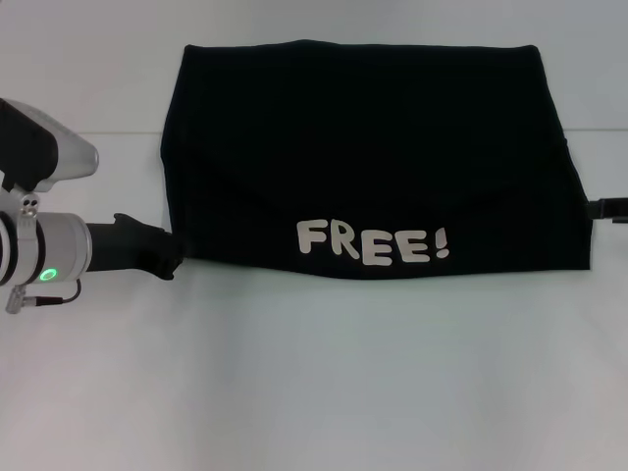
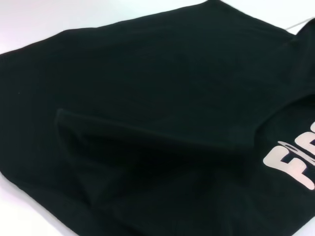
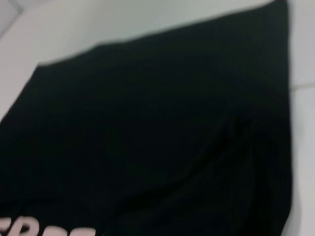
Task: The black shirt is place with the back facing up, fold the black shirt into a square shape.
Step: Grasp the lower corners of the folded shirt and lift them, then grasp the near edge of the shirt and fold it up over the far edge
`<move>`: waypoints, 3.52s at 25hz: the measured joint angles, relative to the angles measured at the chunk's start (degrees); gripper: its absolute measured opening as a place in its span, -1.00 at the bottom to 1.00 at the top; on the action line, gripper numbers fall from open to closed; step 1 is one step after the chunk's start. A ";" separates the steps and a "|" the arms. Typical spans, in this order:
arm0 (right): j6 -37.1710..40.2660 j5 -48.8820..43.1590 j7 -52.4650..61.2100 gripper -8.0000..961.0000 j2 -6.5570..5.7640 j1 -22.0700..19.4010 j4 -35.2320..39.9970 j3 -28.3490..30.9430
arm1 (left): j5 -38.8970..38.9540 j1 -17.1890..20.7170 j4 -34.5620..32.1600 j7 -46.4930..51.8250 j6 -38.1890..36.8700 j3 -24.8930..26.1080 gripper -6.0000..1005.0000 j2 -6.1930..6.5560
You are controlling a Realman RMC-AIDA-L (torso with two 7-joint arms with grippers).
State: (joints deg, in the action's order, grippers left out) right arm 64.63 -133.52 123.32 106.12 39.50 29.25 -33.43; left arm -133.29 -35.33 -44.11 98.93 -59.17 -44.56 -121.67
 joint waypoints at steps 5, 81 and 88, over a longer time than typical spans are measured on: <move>-1.43 -2.22 1.60 0.18 0.86 1.08 -0.35 -3.07 | -0.31 -0.40 -0.07 -0.12 0.27 0.08 -0.99 0.18; 35.11 -8.17 -20.02 -0.98 -0.27 -16.90 9.41 8.09 | -1.80 14.79 -10.92 2.59 -49.60 21.79 -0.99 -0.91; 35.18 -8.10 -19.83 -0.98 -0.56 -16.27 9.45 10.17 | -1.91 11.48 -10.61 2.82 -48.66 23.49 -0.99 0.52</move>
State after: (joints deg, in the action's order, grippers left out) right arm 99.81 -141.62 103.50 105.56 23.23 38.69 -23.26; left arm -135.20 -23.85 -54.72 101.75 -107.83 -21.07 -121.15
